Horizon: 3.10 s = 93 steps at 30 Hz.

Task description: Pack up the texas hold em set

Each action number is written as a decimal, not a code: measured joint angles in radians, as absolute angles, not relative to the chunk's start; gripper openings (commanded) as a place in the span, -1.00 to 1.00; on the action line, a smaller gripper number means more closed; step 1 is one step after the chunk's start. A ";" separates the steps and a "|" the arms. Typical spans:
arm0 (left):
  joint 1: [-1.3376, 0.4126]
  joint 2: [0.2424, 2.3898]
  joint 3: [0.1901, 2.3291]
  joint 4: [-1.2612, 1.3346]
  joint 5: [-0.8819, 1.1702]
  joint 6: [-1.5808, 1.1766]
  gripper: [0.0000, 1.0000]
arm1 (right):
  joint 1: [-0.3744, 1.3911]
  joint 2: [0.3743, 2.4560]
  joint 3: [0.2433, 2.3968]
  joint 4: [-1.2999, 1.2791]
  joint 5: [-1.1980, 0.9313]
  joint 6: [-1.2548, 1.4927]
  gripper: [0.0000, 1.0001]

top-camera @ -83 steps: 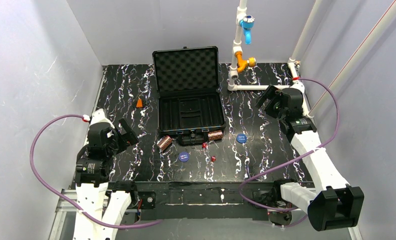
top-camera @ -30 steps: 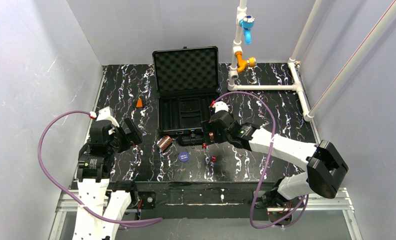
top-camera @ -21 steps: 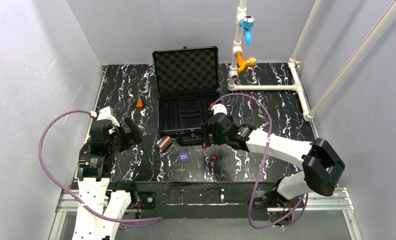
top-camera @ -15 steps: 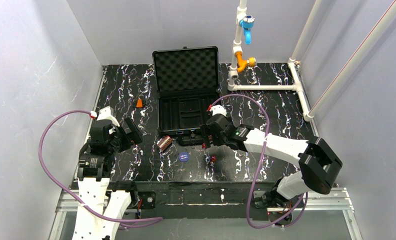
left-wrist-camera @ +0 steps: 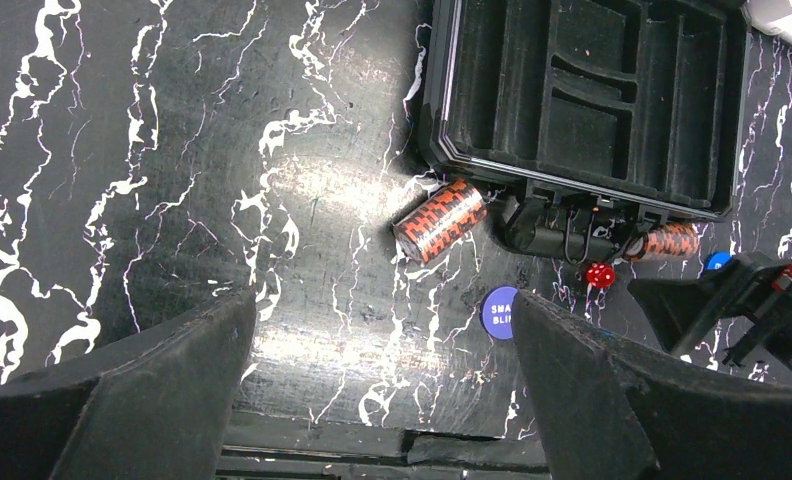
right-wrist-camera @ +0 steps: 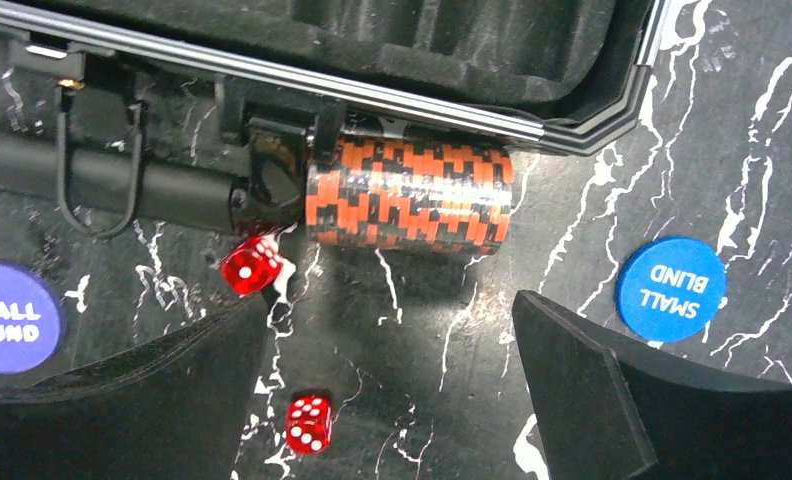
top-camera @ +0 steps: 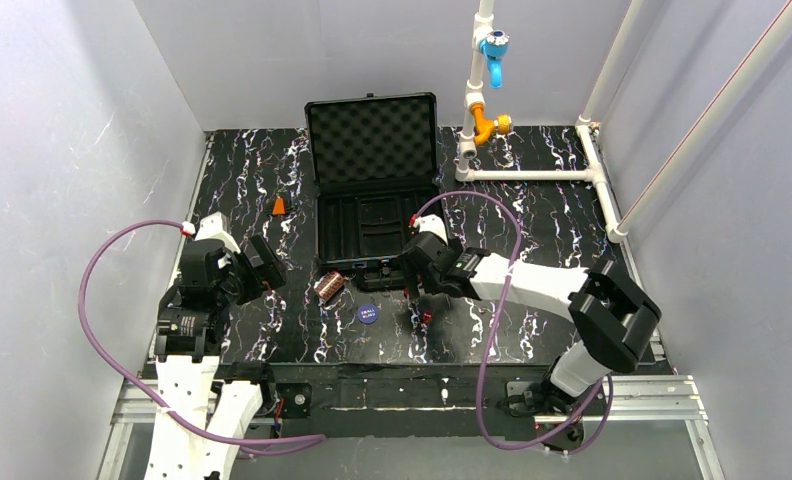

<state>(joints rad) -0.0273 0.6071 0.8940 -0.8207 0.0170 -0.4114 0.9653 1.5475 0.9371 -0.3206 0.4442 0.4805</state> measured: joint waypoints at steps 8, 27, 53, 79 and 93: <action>-0.027 0.607 0.894 -0.818 0.020 -0.411 0.99 | 0.965 1.609 0.970 -0.340 0.526 0.495 0.88; -0.027 0.607 0.892 -0.818 0.020 -0.411 0.99 | 0.965 1.640 0.979 -0.263 0.554 0.493 0.83; -0.027 0.608 0.892 -0.818 0.020 -0.411 0.99 | 0.965 1.657 0.970 -0.216 0.626 0.509 0.52; -0.027 0.608 0.892 -0.818 0.020 -0.411 0.99 | 0.950 1.501 0.861 -0.312 0.552 0.521 0.92; -0.027 0.613 0.892 -0.818 0.020 -0.411 0.99 | 0.950 1.473 0.861 -0.324 0.553 0.535 0.96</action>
